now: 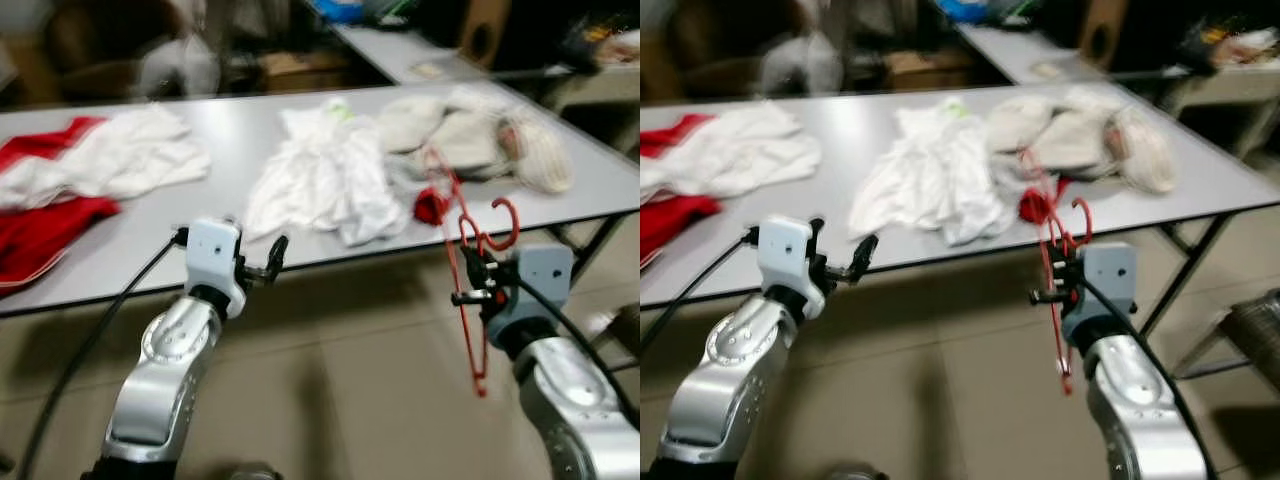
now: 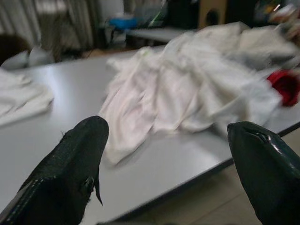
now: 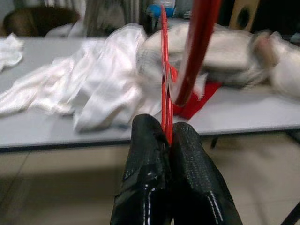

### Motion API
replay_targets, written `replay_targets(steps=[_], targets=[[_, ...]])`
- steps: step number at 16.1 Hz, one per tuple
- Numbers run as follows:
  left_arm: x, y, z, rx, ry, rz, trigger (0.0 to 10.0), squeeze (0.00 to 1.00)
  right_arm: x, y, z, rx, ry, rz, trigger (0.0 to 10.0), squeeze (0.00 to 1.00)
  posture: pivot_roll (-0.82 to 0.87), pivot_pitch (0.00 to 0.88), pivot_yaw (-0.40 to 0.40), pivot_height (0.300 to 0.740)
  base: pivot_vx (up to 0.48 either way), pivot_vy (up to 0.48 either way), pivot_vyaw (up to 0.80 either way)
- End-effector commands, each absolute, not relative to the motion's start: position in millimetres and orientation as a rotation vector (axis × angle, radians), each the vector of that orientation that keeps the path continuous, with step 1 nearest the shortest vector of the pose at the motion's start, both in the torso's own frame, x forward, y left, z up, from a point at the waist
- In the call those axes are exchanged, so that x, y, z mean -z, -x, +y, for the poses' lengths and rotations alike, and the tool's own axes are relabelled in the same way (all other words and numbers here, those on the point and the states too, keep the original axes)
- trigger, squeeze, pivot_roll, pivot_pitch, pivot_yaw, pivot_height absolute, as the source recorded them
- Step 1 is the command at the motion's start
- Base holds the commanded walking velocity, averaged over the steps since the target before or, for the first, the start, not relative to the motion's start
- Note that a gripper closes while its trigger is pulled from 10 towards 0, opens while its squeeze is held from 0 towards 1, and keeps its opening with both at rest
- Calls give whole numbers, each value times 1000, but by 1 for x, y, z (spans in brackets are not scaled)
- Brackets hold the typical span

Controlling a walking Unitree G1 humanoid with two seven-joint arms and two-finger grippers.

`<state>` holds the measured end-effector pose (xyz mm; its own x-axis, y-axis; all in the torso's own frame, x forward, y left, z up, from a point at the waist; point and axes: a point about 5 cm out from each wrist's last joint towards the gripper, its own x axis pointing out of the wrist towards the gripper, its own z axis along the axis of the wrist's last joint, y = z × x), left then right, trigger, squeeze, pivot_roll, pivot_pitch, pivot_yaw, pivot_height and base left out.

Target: Hang hanger

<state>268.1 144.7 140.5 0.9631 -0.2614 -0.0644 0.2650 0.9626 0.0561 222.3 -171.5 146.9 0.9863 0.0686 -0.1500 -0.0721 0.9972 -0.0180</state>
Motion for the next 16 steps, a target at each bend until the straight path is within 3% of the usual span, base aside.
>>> replay_targets(steps=[1, 5, 14, 16], targets=[[-149, -272, 143, 276, -54, 22, 10000, 0, -152, -223, -172, -73, 30, 121, 10000, 0, 21, 0, -7, 740, 0, 0, 0], [-149, -272, 142, 278, -49, 24, 10000, 0, -153, -224, -171, -80, 40, 119, 10000, 0, 21, 0, -8, 740, 0, 0, 0], [-149, -270, 138, 308, -21, 30, 10000, 0, -154, -225, -171, -76, 35, 117, 10000, 0, 19, 0, -10, 740, 289, 0, 0], [-147, -270, 136, 298, 15, 35, 10000, 0, -156, -226, -171, -82, 44, 109, 10000, 0, 20, 0, -12, 740, 0, 0, 0]])
